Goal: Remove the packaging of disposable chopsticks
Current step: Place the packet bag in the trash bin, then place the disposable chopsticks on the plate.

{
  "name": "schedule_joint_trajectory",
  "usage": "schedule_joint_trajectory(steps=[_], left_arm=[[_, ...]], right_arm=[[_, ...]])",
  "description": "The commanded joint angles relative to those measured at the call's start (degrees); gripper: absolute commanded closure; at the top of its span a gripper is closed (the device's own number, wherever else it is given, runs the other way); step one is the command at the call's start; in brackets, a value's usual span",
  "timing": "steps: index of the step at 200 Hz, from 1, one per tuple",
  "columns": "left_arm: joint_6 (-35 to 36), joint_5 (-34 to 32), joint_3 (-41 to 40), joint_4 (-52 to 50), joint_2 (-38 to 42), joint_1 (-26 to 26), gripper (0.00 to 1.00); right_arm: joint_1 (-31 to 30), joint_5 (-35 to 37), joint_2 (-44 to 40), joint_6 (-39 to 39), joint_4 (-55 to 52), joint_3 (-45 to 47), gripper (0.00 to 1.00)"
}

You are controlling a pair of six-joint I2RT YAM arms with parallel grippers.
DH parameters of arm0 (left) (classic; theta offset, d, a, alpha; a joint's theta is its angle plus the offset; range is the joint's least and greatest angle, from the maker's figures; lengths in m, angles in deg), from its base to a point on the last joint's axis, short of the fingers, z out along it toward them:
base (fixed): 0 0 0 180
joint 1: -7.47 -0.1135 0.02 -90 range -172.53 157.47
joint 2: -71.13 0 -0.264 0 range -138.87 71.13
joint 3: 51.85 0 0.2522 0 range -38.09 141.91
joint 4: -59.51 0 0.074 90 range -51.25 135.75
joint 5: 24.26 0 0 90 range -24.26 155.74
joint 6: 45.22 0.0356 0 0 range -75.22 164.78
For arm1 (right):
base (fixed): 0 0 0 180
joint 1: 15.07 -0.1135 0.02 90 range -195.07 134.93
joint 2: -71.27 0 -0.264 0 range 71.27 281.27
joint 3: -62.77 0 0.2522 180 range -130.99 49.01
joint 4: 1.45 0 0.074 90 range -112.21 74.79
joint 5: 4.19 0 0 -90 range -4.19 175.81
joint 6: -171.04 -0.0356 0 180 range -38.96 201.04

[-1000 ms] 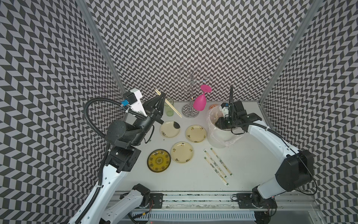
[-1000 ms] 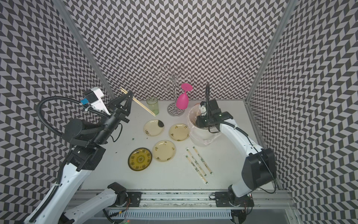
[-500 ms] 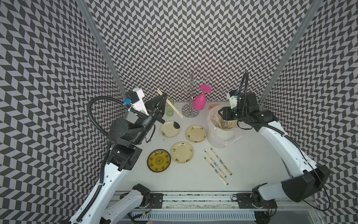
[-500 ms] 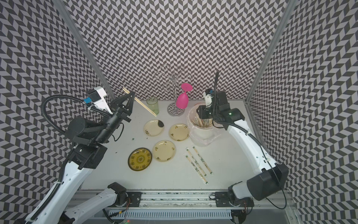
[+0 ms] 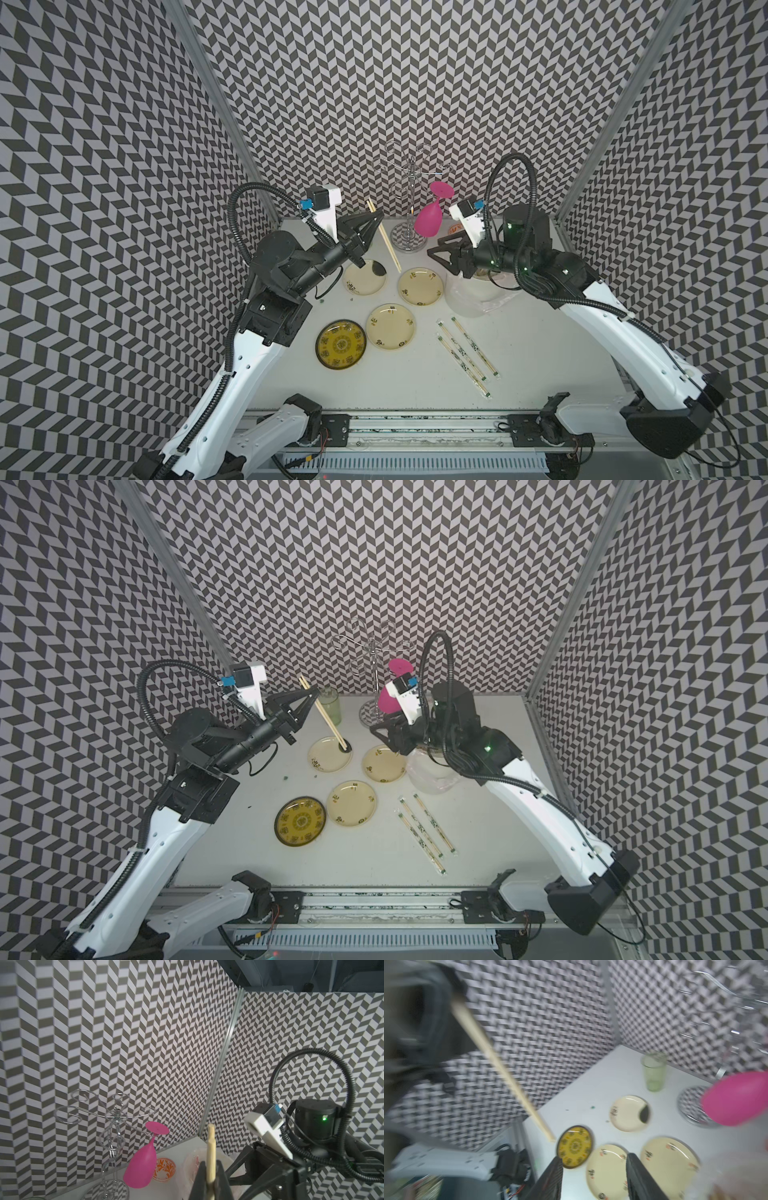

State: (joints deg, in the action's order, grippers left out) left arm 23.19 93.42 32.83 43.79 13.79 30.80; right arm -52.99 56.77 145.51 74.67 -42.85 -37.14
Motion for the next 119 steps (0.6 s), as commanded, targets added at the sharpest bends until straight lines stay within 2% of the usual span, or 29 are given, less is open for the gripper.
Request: schedule_joint_trajectory(steps=[1, 18, 48, 81, 99, 119], left_arm=[[-4.0, 15.7, -2.1, -0.3, 0.7, -2.2, 1.0], [-7.0, 21.5, -4.5, 2.7, 0.6, -3.3, 1.0], [-9.9, 27.3, -6.3, 6.5, 0.5, -3.5, 1.0], [-10.9, 28.6, -6.3, 7.3, 0.7, -3.5, 1.0], [-11.9, 28.8, -6.6, 8.3, 0.7, -3.5, 1.0], [-12.0, 28.5, -6.7, 8.4, 0.6, -3.5, 1.0]], right_arm=[[-2.6, -11.9, -1.1, 1.6, 12.5, 2.4, 0.49], [-4.5, -14.6, -0.5, 1.3, 14.7, 3.4, 0.49], [-6.9, -12.4, 1.0, 1.0, 13.8, 3.6, 0.49], [-8.7, -8.4, 1.6, 0.8, 13.0, 4.4, 0.51], [-9.3, -9.5, 2.2, 0.6, 12.9, 4.7, 0.53], [-10.1, -11.0, 2.8, 0.2, 13.1, 5.1, 0.6]])
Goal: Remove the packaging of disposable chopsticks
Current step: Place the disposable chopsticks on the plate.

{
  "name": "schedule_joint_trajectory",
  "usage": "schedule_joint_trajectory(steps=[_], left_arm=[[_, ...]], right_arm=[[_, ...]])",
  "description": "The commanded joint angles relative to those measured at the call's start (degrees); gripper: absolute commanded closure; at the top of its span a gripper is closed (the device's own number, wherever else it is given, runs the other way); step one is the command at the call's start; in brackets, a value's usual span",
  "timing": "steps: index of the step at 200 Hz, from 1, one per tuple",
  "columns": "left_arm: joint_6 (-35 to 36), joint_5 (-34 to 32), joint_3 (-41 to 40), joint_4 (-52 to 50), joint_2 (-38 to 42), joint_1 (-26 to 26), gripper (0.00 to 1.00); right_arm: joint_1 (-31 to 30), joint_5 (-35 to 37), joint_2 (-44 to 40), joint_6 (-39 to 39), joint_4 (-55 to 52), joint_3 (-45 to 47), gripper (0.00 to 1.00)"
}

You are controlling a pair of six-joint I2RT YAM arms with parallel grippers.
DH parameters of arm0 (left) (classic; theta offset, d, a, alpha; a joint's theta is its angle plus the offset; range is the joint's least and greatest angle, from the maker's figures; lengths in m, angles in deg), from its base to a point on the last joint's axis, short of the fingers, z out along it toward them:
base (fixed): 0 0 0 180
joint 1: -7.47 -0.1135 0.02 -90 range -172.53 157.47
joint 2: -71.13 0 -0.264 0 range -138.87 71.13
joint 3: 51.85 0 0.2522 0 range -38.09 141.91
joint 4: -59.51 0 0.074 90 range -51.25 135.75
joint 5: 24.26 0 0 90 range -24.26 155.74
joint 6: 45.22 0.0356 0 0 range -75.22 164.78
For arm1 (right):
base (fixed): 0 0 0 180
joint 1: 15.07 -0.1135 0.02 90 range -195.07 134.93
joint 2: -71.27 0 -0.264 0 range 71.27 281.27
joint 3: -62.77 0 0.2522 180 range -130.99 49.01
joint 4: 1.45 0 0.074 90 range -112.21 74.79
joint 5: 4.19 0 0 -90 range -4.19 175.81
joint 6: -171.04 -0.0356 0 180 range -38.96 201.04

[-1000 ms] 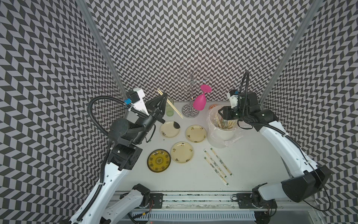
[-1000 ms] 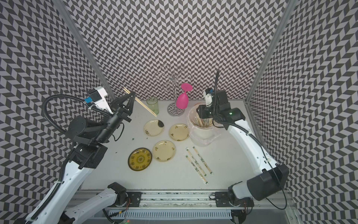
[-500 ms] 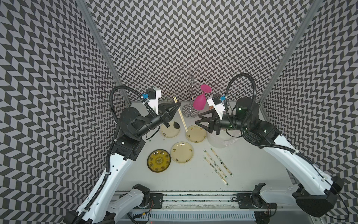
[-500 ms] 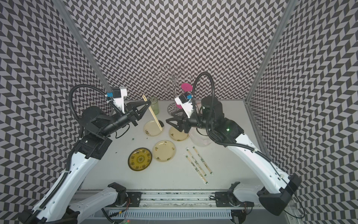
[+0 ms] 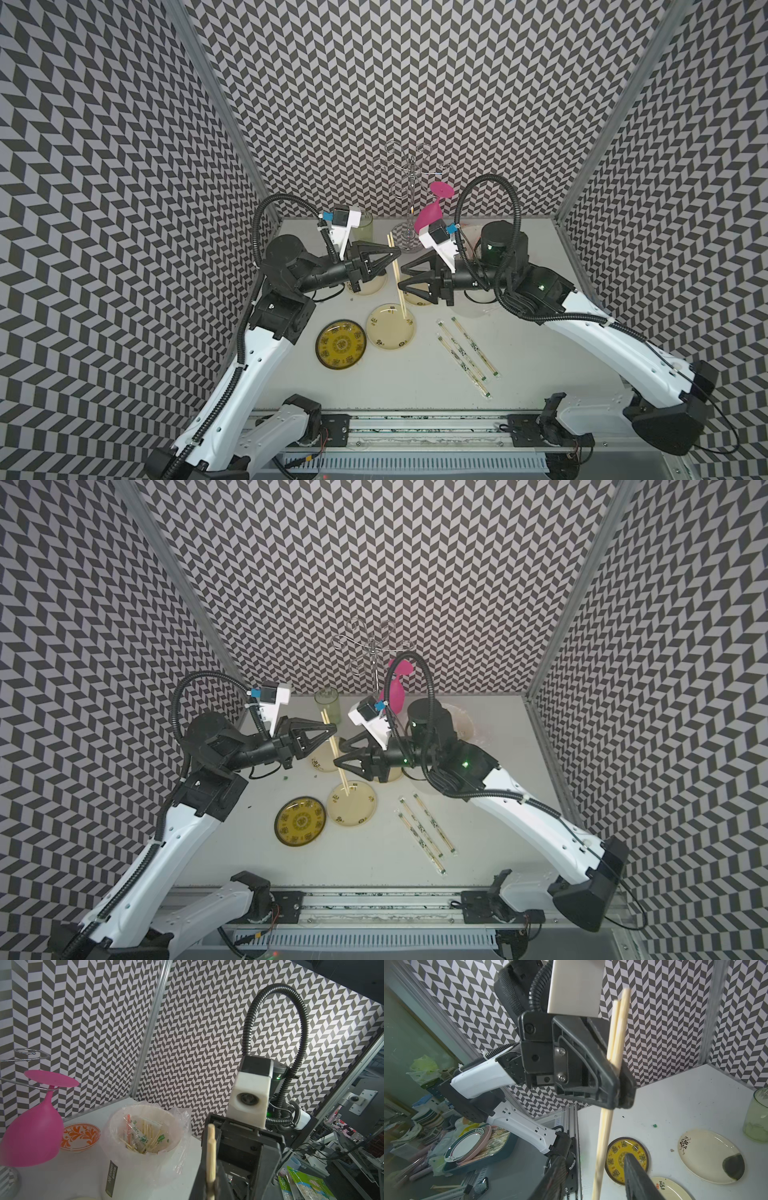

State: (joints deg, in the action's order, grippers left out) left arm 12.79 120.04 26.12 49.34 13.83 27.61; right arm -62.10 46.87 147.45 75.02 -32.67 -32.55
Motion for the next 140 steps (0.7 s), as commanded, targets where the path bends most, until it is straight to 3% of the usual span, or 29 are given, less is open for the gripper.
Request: schedule_joint_trajectory(steps=[1, 33, 86, 125, 132, 140], left_arm=[[-1.6, 1.8, 0.1, 2.9, 0.6, -0.3, 1.0], [-1.8, 1.5, 0.0, 4.3, 0.8, -0.3, 1.0], [-2.0, -0.5, -0.3, 5.6, 1.0, -0.4, 1.0], [-1.4, -3.5, 0.3, 4.4, 1.4, -2.0, 1.0], [-0.4, -5.1, 0.9, 2.4, 1.4, -2.7, 0.85], [1.4, -8.4, 2.0, -1.1, 1.3, -3.5, 0.6]], right_arm=[[-0.9, -1.1, 0.9, -0.1, 2.9, 0.5, 0.6], [-1.0, -0.4, 1.1, -1.5, 4.1, 1.6, 0.7], [-1.1, -1.1, 1.7, -6.5, 8.4, 3.2, 1.0], [-1.0, 3.8, 3.1, -9.5, 7.3, 2.2, 1.0], [-0.9, 4.2, 3.6, -10.6, 7.5, 2.1, 1.0], [-0.9, 4.6, 4.6, -11.9, 7.7, 1.7, 1.0]])
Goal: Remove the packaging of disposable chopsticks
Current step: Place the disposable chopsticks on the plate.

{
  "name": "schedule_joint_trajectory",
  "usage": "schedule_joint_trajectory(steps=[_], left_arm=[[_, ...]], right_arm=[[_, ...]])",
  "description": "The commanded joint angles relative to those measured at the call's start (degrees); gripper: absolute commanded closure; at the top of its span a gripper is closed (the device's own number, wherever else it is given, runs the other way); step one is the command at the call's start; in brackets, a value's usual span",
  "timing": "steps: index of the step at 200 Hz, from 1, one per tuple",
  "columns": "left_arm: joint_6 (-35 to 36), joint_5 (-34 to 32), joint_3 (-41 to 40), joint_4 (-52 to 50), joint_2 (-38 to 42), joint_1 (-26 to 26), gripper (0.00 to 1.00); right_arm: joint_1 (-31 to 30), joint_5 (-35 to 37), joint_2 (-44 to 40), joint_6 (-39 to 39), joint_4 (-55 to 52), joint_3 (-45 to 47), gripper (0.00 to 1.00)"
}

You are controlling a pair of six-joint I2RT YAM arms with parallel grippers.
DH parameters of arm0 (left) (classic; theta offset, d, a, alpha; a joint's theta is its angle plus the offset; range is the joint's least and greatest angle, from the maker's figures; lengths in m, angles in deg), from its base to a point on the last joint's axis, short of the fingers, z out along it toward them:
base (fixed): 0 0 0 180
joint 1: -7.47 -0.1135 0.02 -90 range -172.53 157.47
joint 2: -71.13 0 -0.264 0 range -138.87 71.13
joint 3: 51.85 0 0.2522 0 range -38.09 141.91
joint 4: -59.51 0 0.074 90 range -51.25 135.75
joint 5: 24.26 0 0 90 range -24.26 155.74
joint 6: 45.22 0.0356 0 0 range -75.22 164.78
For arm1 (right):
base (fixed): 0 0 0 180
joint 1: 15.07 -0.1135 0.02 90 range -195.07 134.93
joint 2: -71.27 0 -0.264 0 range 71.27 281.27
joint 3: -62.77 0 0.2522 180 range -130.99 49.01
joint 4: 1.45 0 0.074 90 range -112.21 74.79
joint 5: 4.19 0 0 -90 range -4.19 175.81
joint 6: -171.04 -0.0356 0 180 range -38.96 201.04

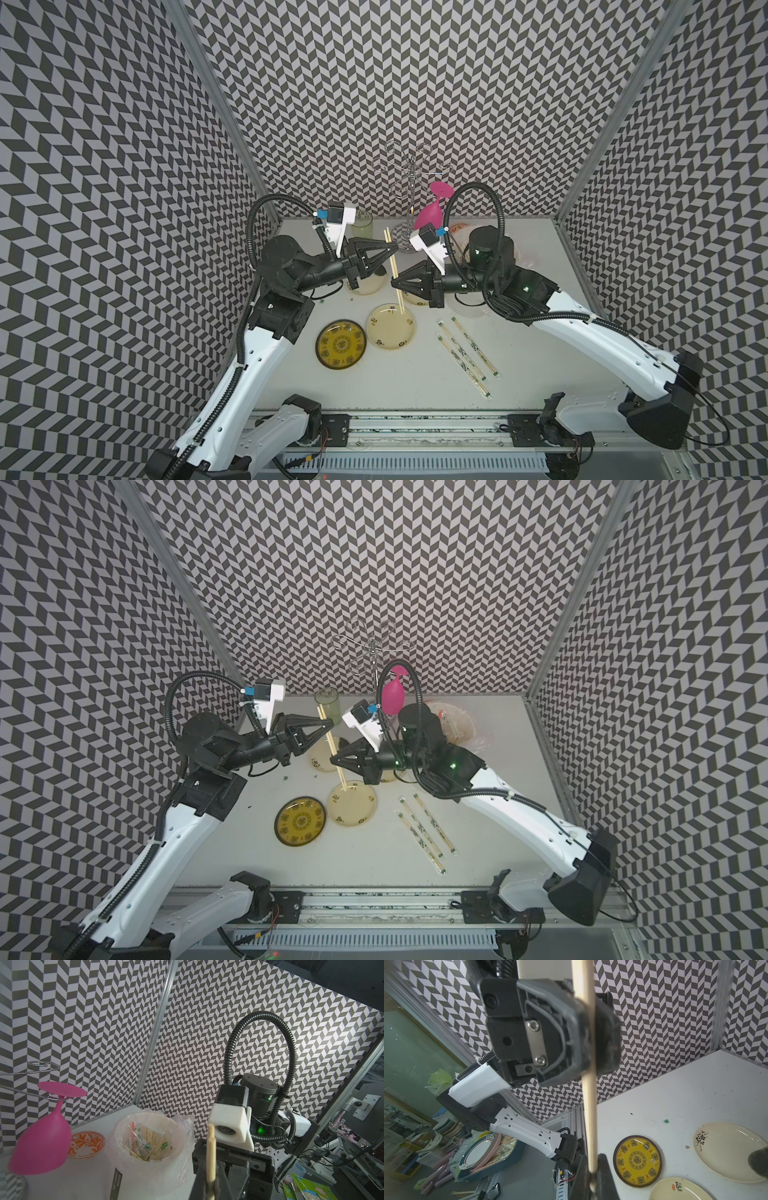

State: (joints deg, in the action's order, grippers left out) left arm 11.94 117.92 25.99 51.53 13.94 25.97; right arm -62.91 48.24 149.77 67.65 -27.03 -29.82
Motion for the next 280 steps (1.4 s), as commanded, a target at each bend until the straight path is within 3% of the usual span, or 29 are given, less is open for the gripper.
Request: schedule_joint_trajectory(steps=[1, 10, 26, 60, 86, 100, 137, 190, 229, 280], left_arm=[[2.3, -7.4, 2.3, -3.7, 1.2, -2.0, 0.56], [4.9, -13.3, 3.6, -8.8, 1.4, -2.9, 0.43], [8.1, -23.9, 4.4, -15.2, 2.5, -4.9, 0.34], [15.0, -43.4, -0.2, -19.6, 6.5, -8.0, 0.34], [17.6, -50.3, -4.9, -20.2, 6.3, -10.2, 0.44], [17.8, -49.9, -6.8, -20.7, 3.7, -12.3, 0.51], [16.4, -39.7, -10.1, -19.3, -5.4, -18.1, 0.69], [18.1, -32.2, -10.3, -18.6, -19.3, -19.0, 0.9], [16.5, -28.5, -10.0, -15.6, -25.5, -18.9, 0.9], [16.3, -26.6, -5.9, -16.3, -34.8, -17.5, 0.91]], right_arm=[[-0.1, 3.3, 2.6, -4.9, 2.2, -1.1, 1.0], [-0.1, 3.6, 4.0, -6.1, 2.4, -1.6, 1.0], [-0.1, 4.4, 7.4, -7.9, 2.3, -2.8, 1.0], [-0.1, 7.9, 15.8, -11.1, 1.4, -5.1, 1.0], [0.0, 10.2, 24.8, -11.6, -2.1, -10.1, 1.0], [0.1, 11.4, 29.7, -13.1, -4.0, -13.1, 1.0], [0.9, 9.8, 41.7, -14.6, -11.2, -23.5, 1.0], [3.1, 7.5, 51.5, -20.3, -12.2, -30.0, 1.0], [4.9, 6.7, 55.9, -24.4, -10.2, -32.3, 1.0], [6.9, 0.7, 62.0, -30.6, -8.4, -36.4, 1.0]])
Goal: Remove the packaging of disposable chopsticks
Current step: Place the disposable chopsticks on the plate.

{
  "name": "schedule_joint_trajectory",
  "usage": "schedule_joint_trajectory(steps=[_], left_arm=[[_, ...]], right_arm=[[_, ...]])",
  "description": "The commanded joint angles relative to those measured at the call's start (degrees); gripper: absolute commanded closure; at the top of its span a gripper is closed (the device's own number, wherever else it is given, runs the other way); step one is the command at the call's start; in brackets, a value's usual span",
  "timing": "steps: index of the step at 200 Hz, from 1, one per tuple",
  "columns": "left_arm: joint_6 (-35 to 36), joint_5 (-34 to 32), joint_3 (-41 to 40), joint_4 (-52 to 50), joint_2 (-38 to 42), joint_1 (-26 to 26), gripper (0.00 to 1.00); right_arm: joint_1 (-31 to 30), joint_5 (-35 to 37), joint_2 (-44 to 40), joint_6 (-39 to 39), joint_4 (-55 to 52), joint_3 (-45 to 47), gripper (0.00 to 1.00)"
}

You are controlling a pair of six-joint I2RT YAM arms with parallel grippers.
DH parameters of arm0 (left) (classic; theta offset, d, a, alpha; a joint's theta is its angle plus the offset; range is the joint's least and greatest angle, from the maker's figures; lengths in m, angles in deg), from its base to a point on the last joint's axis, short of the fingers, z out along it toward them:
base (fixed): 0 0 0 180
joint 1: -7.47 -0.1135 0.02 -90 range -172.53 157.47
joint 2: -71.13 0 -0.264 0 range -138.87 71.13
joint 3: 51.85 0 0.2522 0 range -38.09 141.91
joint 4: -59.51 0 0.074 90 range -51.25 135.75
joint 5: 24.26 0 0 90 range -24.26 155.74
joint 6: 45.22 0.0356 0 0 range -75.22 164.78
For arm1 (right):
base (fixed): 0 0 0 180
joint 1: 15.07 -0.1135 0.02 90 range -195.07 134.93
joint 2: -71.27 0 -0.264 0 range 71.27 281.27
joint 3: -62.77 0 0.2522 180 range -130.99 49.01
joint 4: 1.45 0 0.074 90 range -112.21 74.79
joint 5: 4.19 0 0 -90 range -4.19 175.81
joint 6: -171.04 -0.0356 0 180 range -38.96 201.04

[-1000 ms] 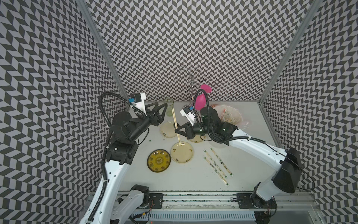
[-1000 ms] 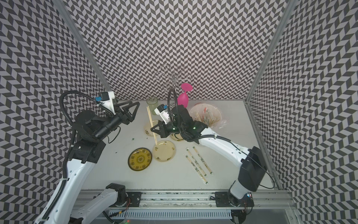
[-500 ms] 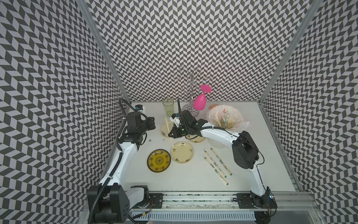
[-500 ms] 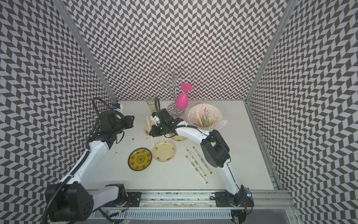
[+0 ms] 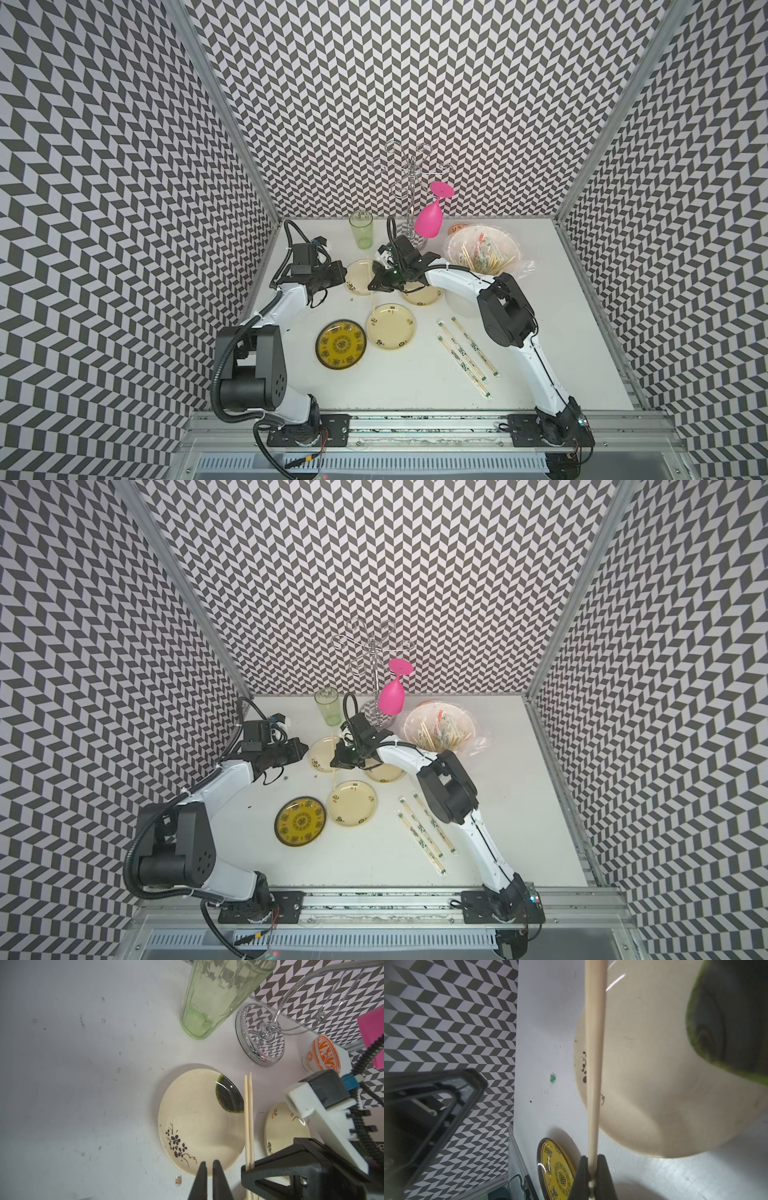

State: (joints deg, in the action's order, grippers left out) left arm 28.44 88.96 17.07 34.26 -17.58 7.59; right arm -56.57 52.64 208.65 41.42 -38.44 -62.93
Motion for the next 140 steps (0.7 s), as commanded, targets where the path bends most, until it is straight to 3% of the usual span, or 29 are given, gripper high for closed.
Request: schedule_joint_trajectory(steps=[1, 140], left_arm=[[-0.2, 2.4, 3.1, 1.0, -3.4, 1.0, 0.91], [1.0, 2.1, 10.7, -1.5, -15.8, 3.6, 0.92]], right_arm=[[0.6, -3.8, 3.2, -4.5, 3.0, -3.5, 1.0], [2.8, -5.8, 10.5, -12.6, 6.8, -9.1, 0.98]])
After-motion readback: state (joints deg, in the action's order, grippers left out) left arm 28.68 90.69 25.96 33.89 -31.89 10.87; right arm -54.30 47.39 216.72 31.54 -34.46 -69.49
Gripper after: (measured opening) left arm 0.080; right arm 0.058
